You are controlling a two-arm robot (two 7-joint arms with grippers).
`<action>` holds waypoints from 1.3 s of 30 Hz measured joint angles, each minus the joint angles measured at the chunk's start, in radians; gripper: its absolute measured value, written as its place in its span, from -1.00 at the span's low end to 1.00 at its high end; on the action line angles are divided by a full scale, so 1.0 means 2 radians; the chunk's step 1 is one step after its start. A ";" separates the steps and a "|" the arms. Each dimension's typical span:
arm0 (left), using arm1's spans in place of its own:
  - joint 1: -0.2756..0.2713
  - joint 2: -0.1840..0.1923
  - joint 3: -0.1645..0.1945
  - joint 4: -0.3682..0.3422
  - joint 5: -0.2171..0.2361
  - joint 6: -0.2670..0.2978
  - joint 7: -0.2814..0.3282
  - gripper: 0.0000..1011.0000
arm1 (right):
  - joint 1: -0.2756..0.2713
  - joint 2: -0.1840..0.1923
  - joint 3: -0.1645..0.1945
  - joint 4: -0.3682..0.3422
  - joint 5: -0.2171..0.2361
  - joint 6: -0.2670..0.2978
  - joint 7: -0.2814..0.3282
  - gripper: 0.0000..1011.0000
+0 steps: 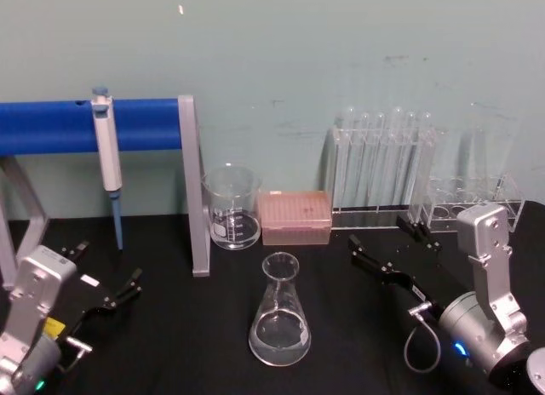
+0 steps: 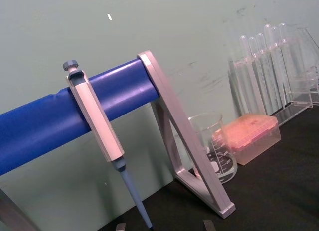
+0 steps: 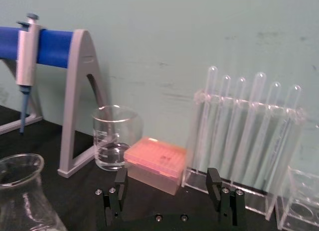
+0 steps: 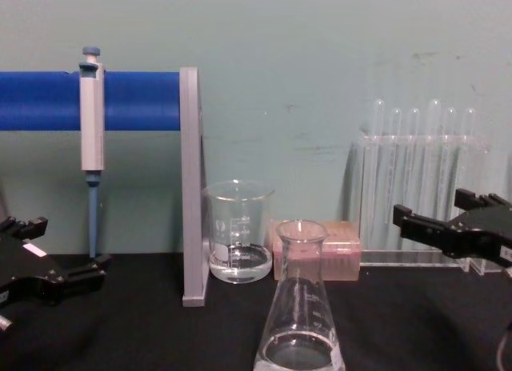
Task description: Grasp the erlenmeyer flask with one hand, shake it three times, then place it back.
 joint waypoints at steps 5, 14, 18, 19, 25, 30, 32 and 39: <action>0.000 0.000 0.000 0.000 0.000 0.000 0.000 0.98 | 0.000 -0.013 0.006 0.010 -0.004 0.011 -0.013 0.98; 0.000 0.000 0.000 0.000 0.000 0.000 0.000 0.98 | 0.001 -0.031 0.015 0.033 -0.013 0.023 -0.024 0.98; 0.000 0.000 0.000 0.000 0.000 0.000 0.000 0.98 | 0.001 -0.036 0.017 0.041 -0.018 0.025 -0.024 0.98; 0.000 0.000 0.000 0.000 0.000 0.000 0.000 0.98 | 0.001 -0.037 0.018 0.043 -0.019 0.026 -0.024 0.98; 0.000 0.000 0.000 0.000 0.000 0.000 0.000 0.98 | 0.000 -0.042 0.022 0.047 -0.026 0.028 -0.020 0.98; 0.000 0.000 0.000 0.000 0.000 0.000 0.000 0.98 | -0.001 -0.045 0.026 0.048 -0.030 0.030 -0.017 0.98; 0.000 0.000 0.000 0.000 0.000 0.000 0.000 0.98 | -0.002 -0.045 0.028 0.047 -0.032 0.031 -0.015 0.98; 0.000 0.000 0.000 0.000 0.000 0.000 0.000 0.98 | -0.003 -0.046 0.030 0.044 -0.033 0.031 -0.012 0.98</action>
